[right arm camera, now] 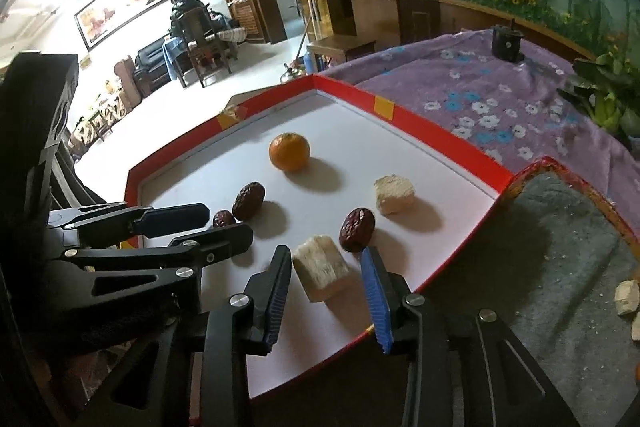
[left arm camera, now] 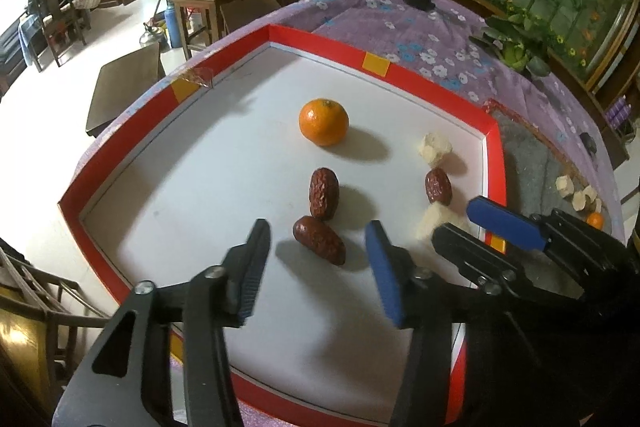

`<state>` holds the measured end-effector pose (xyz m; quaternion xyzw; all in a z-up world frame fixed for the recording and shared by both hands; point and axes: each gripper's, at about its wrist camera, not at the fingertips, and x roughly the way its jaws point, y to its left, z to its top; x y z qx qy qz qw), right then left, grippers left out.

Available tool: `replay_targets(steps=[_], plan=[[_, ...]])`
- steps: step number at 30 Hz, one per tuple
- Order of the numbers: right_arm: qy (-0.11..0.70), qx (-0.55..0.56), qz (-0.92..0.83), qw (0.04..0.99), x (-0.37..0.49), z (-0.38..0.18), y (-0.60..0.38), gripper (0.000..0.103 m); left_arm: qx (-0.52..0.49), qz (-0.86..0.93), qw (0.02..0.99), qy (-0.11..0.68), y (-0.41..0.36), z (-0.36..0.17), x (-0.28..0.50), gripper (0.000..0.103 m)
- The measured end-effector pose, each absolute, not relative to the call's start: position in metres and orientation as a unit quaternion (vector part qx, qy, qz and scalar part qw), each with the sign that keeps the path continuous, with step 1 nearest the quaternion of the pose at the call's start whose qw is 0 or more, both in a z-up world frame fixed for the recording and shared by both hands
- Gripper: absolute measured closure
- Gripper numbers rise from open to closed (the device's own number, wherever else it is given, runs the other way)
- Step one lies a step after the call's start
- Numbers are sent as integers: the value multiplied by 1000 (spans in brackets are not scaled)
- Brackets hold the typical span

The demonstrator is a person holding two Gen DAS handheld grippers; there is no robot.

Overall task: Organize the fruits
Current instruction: 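Open the left gripper to drop the date while the right gripper releases the cube, then move both grippers back over the felt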

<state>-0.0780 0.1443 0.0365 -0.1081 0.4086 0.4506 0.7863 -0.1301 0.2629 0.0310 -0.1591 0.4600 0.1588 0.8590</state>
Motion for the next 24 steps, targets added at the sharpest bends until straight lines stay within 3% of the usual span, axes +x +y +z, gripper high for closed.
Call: replay_targets(steps=[24], plan=[[386, -77, 364, 844, -84, 58, 28, 59, -103, 101, 883, 446, 176, 56, -101, 47]])
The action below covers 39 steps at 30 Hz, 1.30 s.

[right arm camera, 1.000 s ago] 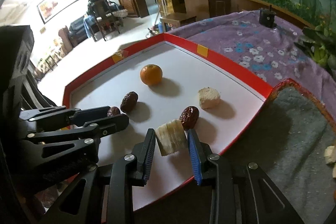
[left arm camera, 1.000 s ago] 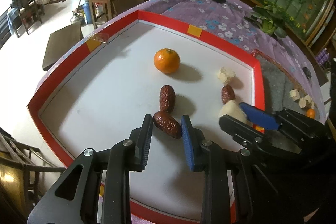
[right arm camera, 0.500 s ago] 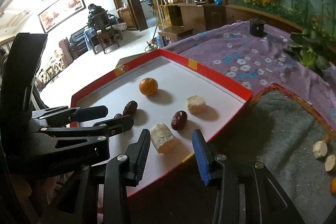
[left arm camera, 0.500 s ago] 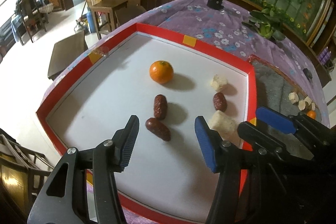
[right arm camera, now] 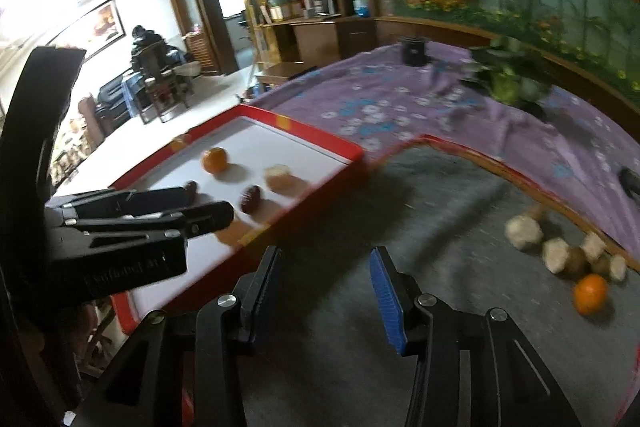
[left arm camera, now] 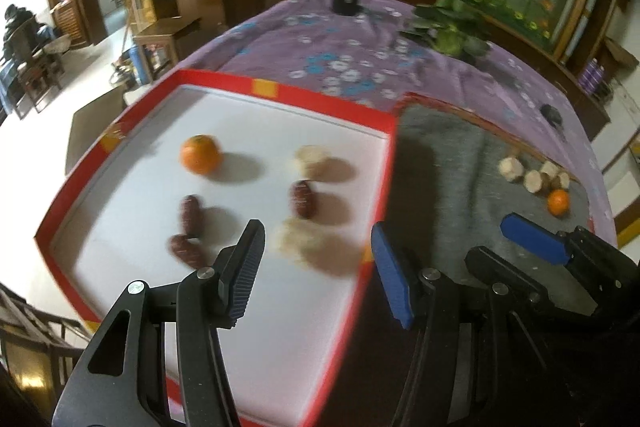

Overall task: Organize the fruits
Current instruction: 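Move both grippers back over the felt, then grasp a round beige cake with the left gripper while the right gripper grasps the orange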

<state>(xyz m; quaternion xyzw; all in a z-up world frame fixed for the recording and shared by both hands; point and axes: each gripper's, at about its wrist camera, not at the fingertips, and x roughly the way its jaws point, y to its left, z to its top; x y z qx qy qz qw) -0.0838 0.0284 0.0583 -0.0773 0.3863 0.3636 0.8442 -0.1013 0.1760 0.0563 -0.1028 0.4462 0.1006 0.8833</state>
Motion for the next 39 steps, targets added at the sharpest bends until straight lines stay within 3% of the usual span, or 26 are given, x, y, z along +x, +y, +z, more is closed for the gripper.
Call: replay_targets(steps=[11, 14, 23, 39], plan=[[357, -76, 266, 892, -82, 63, -75, 51, -76, 15, 887, 456, 99, 56, -60, 48], [356, -73, 247, 898, -79, 64, -98, 42, -71, -6, 887, 457, 81, 56, -43, 48], [362, 1, 225, 904, -67, 58, -160, 42, -48, -75, 872, 481, 36, 45, 7, 48], [382, 38, 229, 895, -54, 44, -177, 42, 10, -102, 861, 499, 5, 17, 50, 48]])
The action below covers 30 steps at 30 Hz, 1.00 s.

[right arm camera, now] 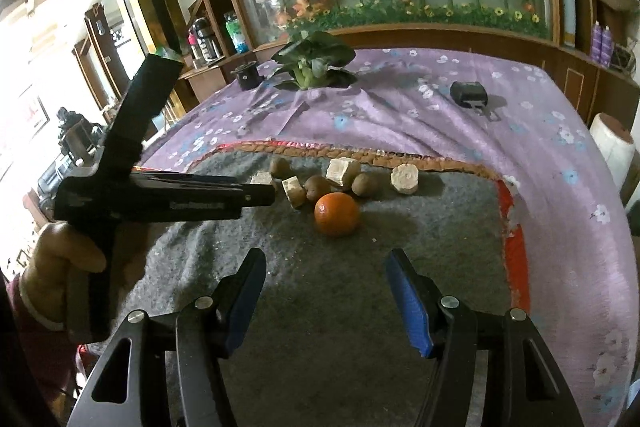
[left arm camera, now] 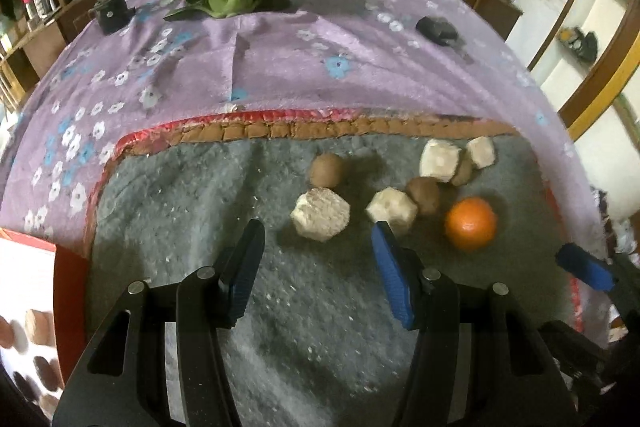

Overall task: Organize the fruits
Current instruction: 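Grasp a round beige cake with the left gripper while the right gripper grasps the orange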

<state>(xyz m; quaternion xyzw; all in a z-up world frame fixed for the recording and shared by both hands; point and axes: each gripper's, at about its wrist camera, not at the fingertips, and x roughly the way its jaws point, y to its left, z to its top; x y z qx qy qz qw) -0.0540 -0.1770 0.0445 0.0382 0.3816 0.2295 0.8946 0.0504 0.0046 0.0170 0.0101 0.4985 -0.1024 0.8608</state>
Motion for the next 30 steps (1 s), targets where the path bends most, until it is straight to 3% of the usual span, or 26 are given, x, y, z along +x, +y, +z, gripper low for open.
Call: replay_targets(steps=[3, 5, 6, 21, 23, 30], plan=[[383, 35, 230, 894, -53, 44, -175, 42, 9, -104, 859, 502, 4, 12, 55, 49], [387, 34, 226, 893, -50, 43, -174, 42, 11, -95, 864, 495, 5, 13, 56, 74], [390, 34, 226, 892, -49, 42, -174, 42, 14, -95, 864, 494, 5, 13, 56, 75], [411, -10, 215, 886, 0, 29, -146, 44, -7, -102, 869, 483, 10, 26, 27, 76], [412, -25, 210, 887, 5, 26, -141, 66, -10, -97, 868, 486, 14, 24, 25, 76], [420, -13, 199, 885, 5, 23, -148, 69, -20, -85, 868, 488, 24, 25, 13, 76]])
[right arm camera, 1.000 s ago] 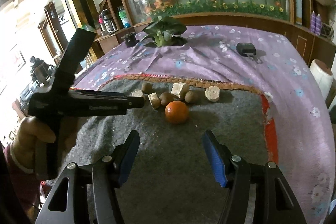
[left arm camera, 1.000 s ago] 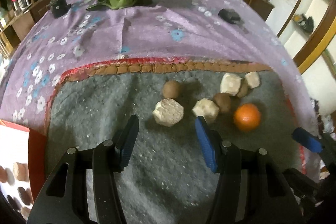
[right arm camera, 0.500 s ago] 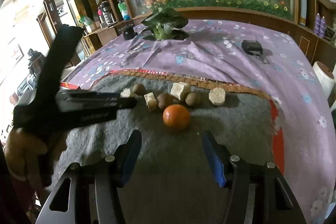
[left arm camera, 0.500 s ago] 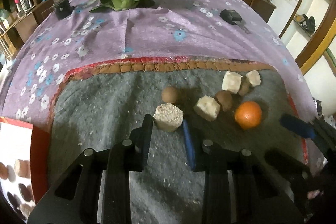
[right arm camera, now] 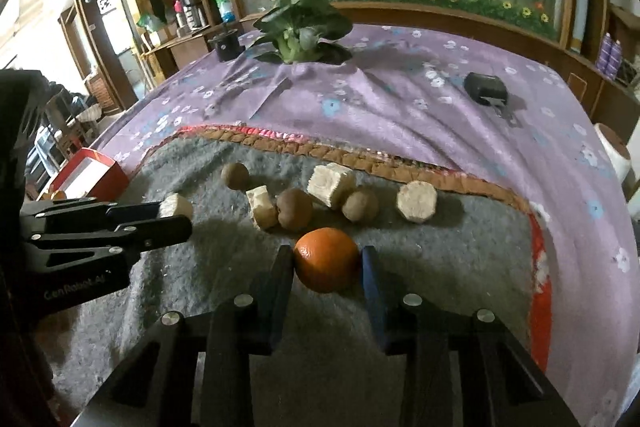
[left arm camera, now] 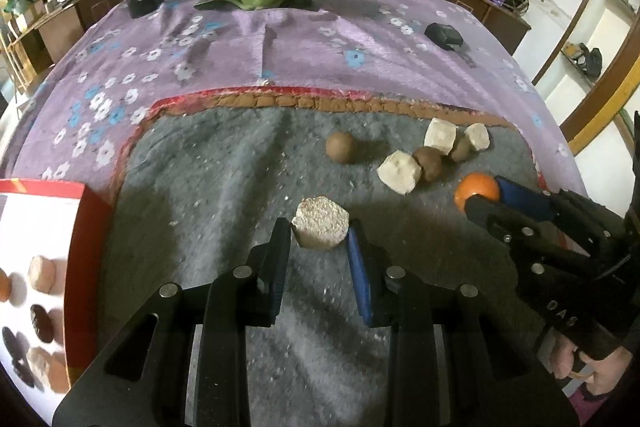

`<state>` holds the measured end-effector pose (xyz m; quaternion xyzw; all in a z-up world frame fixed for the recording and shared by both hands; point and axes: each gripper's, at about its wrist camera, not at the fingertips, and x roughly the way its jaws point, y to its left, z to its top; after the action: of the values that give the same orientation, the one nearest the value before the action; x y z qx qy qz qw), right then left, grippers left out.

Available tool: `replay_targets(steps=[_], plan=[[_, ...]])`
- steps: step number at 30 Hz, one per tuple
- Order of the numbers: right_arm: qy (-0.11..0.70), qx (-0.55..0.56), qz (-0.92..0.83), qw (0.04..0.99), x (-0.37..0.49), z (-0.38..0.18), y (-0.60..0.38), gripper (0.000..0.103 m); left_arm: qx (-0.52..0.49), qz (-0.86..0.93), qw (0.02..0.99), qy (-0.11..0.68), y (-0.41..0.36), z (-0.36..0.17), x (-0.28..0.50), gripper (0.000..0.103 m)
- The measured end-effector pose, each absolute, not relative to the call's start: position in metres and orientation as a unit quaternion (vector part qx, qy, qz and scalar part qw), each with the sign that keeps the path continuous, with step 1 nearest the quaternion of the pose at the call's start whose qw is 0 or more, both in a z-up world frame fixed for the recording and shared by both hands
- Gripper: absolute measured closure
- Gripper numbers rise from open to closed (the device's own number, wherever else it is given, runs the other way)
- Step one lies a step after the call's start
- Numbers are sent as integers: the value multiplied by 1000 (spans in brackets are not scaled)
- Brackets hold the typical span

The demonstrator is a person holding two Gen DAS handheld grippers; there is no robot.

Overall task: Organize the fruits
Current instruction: 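Grasp a round beige cake with the left gripper while the right gripper grasps the orange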

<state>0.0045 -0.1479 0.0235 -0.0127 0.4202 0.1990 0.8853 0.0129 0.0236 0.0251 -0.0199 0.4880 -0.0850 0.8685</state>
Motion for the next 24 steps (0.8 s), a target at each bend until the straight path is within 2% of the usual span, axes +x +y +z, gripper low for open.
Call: replay_targets(steps=[11, 24], plan=[[397, 20, 214, 892, -39, 47, -146, 70, -15, -61, 876, 479, 33, 31, -21, 76], [377, -11, 266, 887, -69, 67, -85, 70, -18, -24, 893, 450, 70, 56, -55, 75]])
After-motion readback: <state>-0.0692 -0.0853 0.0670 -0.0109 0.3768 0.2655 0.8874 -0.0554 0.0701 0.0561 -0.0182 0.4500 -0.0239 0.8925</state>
